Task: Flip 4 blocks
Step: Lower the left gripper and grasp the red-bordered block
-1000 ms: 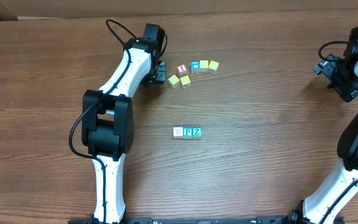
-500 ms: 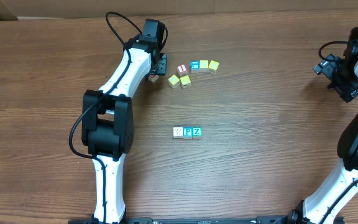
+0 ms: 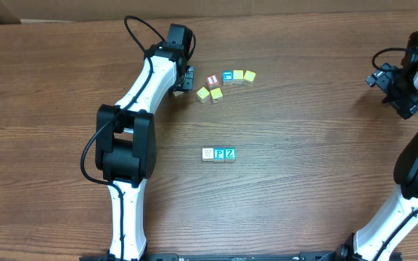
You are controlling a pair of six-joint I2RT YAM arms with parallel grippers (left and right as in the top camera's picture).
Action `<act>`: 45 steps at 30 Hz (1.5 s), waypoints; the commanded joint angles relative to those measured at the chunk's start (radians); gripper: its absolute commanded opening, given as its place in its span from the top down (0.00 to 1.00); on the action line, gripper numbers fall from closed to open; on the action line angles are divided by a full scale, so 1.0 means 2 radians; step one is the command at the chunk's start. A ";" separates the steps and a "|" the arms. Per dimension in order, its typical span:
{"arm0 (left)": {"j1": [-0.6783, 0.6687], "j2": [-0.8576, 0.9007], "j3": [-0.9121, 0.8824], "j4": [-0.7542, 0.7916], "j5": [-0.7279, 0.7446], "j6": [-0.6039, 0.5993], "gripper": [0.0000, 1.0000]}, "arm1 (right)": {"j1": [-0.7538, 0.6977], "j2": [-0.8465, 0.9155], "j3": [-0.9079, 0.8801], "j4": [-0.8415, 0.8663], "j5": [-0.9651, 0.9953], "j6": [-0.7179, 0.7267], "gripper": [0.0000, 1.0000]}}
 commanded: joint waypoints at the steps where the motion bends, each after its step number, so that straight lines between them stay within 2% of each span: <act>1: -0.003 0.009 0.003 -0.018 0.011 0.006 0.62 | 0.001 -0.004 0.009 0.003 -0.001 -0.001 0.00; 7: -0.003 0.009 0.003 -0.053 0.016 0.006 0.64 | 0.001 -0.004 0.009 0.003 -0.001 -0.001 0.00; 10: -0.003 0.009 0.003 -0.046 0.016 0.003 0.65 | 0.001 -0.004 0.009 0.003 0.000 -0.001 0.00; 17: -0.003 0.009 0.003 -0.021 0.016 -0.027 0.62 | 0.001 -0.004 0.009 0.003 0.000 -0.001 0.00; 22: -0.003 0.009 0.003 -0.021 0.016 -0.039 0.66 | 0.001 -0.004 0.009 0.003 -0.001 0.000 0.00; 28: -0.003 0.009 -0.006 -0.015 0.016 -0.060 0.65 | 0.001 -0.004 0.009 0.003 0.000 0.000 0.00; 35: -0.003 0.009 -0.007 -0.015 0.016 -0.050 0.60 | 0.001 -0.004 0.009 0.003 0.000 0.000 0.00; 45: -0.002 0.009 -0.011 -0.012 0.027 -0.016 0.61 | 0.001 -0.004 0.009 0.003 0.000 0.000 0.00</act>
